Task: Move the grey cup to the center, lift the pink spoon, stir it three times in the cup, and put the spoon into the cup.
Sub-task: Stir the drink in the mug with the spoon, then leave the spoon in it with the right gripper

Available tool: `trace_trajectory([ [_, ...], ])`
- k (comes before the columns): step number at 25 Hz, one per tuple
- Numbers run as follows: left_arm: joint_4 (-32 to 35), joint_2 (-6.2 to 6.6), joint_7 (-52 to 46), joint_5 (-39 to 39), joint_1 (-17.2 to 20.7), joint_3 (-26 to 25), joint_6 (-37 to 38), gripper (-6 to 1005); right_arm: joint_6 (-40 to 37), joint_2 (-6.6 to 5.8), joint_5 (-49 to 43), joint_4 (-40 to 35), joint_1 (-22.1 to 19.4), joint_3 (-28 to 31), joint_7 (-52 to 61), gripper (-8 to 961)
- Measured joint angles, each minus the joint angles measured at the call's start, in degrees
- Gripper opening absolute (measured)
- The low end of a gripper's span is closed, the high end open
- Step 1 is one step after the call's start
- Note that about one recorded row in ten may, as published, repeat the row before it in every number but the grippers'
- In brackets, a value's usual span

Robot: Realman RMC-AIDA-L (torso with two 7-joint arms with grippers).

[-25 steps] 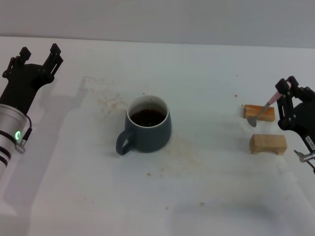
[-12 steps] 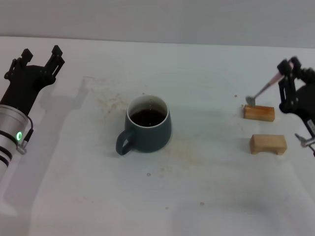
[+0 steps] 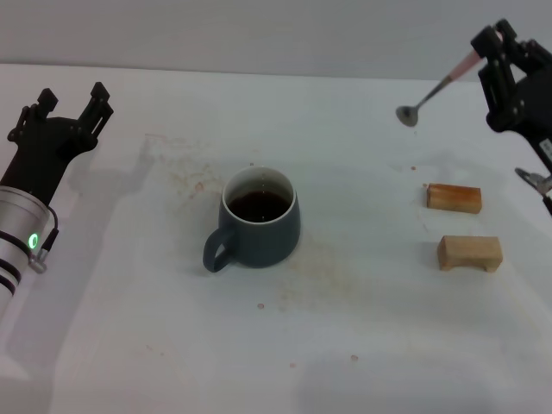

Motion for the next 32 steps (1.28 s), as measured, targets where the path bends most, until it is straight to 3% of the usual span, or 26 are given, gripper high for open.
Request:
trace_trajectory([
  [5,-0.2,0.0,0.0,0.0,0.0,0.3,-0.4,827,-4.8,-0.08,-2.2,-11.1,3.0,-3.1,13.4,94],
  [11,-0.6,0.0,0.0,0.0,0.1,0.4,-1.5,827,-9.0,-0.26,-1.9,-30.5,6.0,-13.5,37.2,94],
  [13,-0.6,0.0,0.0,0.0,0.0,0.4,-1.5,827,-9.1,-0.87,-1.7,-34.8,7.0,-17.2,43.1,94],
  [19,-1.0,0.0,0.0,0.0,0.0,0.4,-1.6,827,-6.9,-3.73,-1.9,-38.4,11.3,-26.5,53.0,94],
  [22,-1.4,0.0,0.0,0.0,0.3,0.6,-1.6,827,-4.4,-3.96,-2.0,-38.2,13.5,-30.4,53.8,95],
  [24,-1.5,0.0,-0.1,0.0,0.3,0.9,-1.5,827,-2.4,-3.61,-1.9,-37.5,14.9,-33.7,53.8,95],
  [30,-2.1,0.0,-0.8,0.0,0.7,2.5,-1.3,827,6.4,0.04,-1.5,-36.7,17.6,-46.0,52.1,94],
  [32,-2.4,0.0,-0.8,0.0,1.0,3.0,-1.2,827,8.8,0.4,-0.5,-35.0,18.8,-48.8,51.1,94],
])
